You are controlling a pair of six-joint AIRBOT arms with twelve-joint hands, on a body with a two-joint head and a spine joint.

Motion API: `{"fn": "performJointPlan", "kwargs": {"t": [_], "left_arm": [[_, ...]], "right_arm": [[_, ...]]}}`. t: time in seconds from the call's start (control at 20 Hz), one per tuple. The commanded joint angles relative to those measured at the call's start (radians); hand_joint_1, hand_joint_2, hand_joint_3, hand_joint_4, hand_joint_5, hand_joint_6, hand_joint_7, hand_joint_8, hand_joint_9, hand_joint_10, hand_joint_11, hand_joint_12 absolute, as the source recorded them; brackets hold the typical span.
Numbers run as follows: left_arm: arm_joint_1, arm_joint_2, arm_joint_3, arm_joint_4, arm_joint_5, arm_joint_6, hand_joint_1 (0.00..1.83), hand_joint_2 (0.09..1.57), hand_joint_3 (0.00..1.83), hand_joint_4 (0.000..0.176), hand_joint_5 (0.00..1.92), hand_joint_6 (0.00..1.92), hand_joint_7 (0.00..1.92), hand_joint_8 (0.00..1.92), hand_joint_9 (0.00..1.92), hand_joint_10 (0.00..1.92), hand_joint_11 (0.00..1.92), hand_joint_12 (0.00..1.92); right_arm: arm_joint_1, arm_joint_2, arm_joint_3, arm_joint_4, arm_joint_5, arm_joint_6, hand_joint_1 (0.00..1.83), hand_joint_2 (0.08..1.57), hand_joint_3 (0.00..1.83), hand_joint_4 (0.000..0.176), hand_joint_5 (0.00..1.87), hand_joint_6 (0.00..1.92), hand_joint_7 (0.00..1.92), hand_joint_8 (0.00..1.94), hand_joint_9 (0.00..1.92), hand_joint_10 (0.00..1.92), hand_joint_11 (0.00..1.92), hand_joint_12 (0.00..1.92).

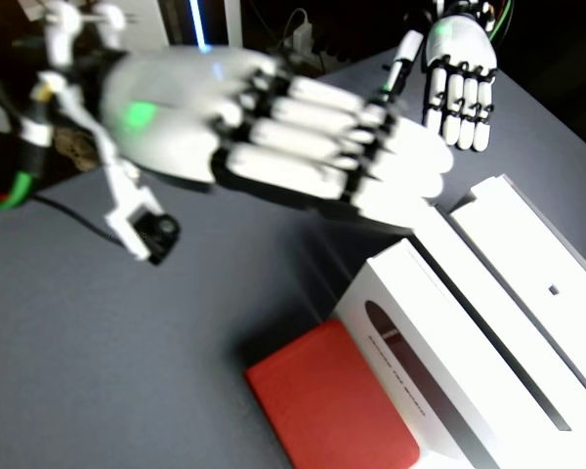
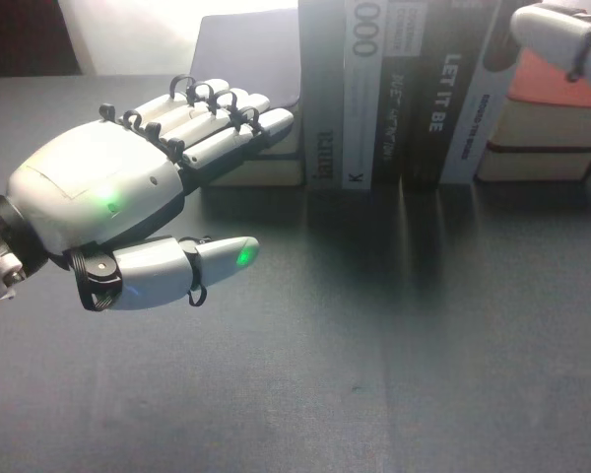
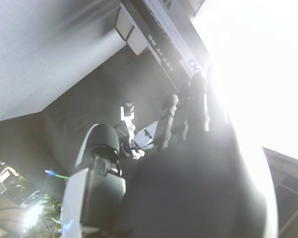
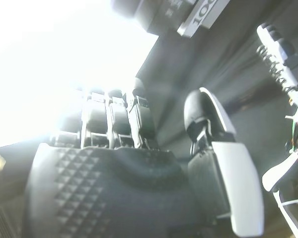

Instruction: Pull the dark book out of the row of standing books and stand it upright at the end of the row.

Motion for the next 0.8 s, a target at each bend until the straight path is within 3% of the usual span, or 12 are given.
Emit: {"fn": "performJointPlan", "kwargs": {"t": [0.0,0.15,0.3,0.5,0.6,0.75], "left_arm": [[-0.012,0.001,-0.006,-0.009,-0.127,0.003,0.07,1.4,0.0,0.015,0.02,0.01,0.0,0.0,0.0,0.0,0.0,0.0],[-0.012,0.001,-0.005,-0.009,-0.132,0.003,0.07,1.39,0.0,0.013,0.03,0.01,0.0,0.0,0.0,0.0,0.0,0.0],[-0.012,0.0,-0.004,-0.009,-0.135,0.003,0.04,1.4,0.0,0.025,0.02,0.0,0.0,0.0,0.0,0.0,0.0,0.0],[-0.011,-0.001,-0.005,-0.01,-0.139,0.003,0.03,1.4,0.0,0.013,0.05,0.01,0.0,0.0,0.0,0.0,0.0,0.0],[-0.009,-0.001,-0.005,-0.012,-0.141,0.003,0.03,1.4,0.0,0.023,0.03,0.0,0.0,0.0,0.0,0.0,0.0,0.0],[0.002,-0.001,-0.007,-0.021,-0.146,0.003,0.02,1.4,0.0,0.022,0.03,0.0,0.0,0.0,0.0,0.0,0.0,0.0]], "right_arm": [[0.024,-0.009,0.015,0.022,0.084,-0.011,0.07,1.36,0.0,0.0,0.25,0.1,0.0,0.0,0.0,0.0,0.0,0.0],[0.056,-0.04,0.04,0.058,0.037,-0.058,0.0,1.34,0.0,0.0,0.27,0.12,0.0,0.0,0.0,0.0,0.0,0.0],[0.065,-0.05,0.052,0.068,0.019,-0.065,0.0,1.33,0.0,0.0,0.3,0.13,0.0,0.0,0.0,0.0,0.0,0.0],[0.065,-0.051,0.048,0.068,0.012,-0.065,0.0,1.33,0.0,0.0,0.36,0.16,0.0,0.0,0.0,0.0,0.0,0.0],[0.064,-0.051,0.044,0.067,0.012,-0.065,0.05,1.32,0.0,0.0,0.43,0.2,0.0,0.0,0.0,0.0,0.0,0.0],[0.052,-0.036,0.019,0.048,0.012,-0.065,0.07,1.31,0.0,0.0,0.48,0.23,0.0,0.0,0.0,0.0,0.0,0.0]]}}
